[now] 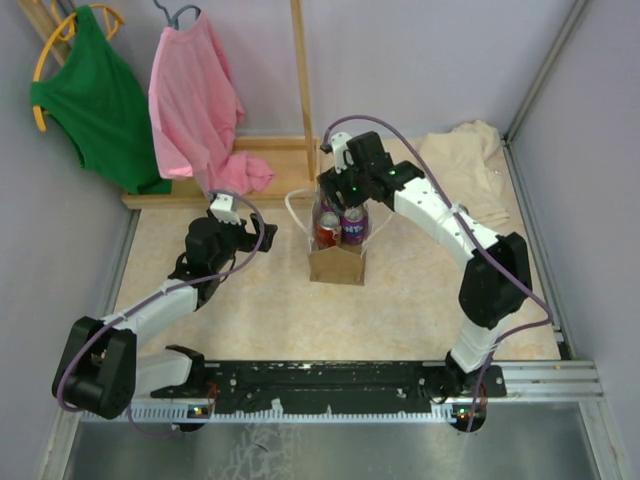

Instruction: Take the beverage out of the canvas bag

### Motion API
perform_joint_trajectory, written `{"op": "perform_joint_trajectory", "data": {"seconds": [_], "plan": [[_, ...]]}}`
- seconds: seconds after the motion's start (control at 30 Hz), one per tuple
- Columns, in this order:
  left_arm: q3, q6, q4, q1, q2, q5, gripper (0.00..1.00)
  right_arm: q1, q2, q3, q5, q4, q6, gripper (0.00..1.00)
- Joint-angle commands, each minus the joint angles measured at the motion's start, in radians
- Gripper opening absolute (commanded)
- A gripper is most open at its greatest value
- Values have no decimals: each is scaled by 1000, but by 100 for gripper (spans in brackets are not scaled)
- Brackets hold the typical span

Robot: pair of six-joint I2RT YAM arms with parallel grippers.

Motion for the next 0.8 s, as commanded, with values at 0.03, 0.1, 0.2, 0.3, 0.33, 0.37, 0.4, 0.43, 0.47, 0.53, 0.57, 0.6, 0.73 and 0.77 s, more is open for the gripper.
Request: {"op": "perform_joint_trajectory", "data": {"seconds": [0.03,0.1,0.2,0.3,0.33,0.37,0.4,0.43,0.47,0.53,0.57,0.6,0.73,0.77], "plan": [[33,-2,16,-10,-2,11,100,3,53,56,-50,-54,-94,70],[31,-2,15,-10,-3,12,100,3,74,61,-24,-73,-101,71],[30,0,14,-10,-6,11,100,3,80,51,32,-76,-101,75],[26,3,12,-10,-9,4,100,2,75,38,50,-72,-112,78],[25,3,11,-10,-12,2,100,2,75,37,58,-74,-115,78],[24,2,11,-10,-12,1,100,1,75,36,64,-77,-119,78],[21,1,12,-10,-14,1,100,-1,74,35,71,-81,-119,78],[20,0,14,-10,-14,1,100,-3,74,36,76,-85,-119,78],[19,1,14,-10,-15,2,100,-5,74,36,77,-88,-120,78],[19,1,15,-10,-13,2,100,-10,74,38,79,-95,-123,78],[19,0,14,-10,-12,3,100,-12,76,40,81,-98,-126,78],[19,0,16,-10,-10,3,100,-12,76,42,83,-101,-130,78],[19,-2,19,-10,-7,9,100,-15,87,72,90,-141,-162,77],[18,-2,21,-10,-7,9,100,-15,93,82,89,-151,-173,77]]}}
